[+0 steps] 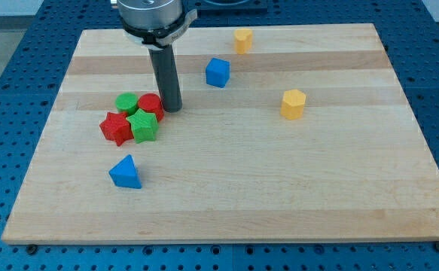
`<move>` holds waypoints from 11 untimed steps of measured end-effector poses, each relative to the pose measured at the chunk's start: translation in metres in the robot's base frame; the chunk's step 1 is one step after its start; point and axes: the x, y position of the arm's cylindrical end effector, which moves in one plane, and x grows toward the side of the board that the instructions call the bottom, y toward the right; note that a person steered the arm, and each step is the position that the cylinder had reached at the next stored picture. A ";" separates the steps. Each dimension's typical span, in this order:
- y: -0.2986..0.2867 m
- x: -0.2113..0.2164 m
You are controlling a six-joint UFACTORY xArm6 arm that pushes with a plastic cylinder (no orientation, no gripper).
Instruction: Nudge the blue triangle a bit left
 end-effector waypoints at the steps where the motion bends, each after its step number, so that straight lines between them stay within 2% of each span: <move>1: 0.023 -0.001; 2: 0.040 -0.016; 3: 0.060 -0.007; 4: 0.062 0.060; 5: 0.033 0.095; 9: -0.062 0.099; 11: -0.077 0.082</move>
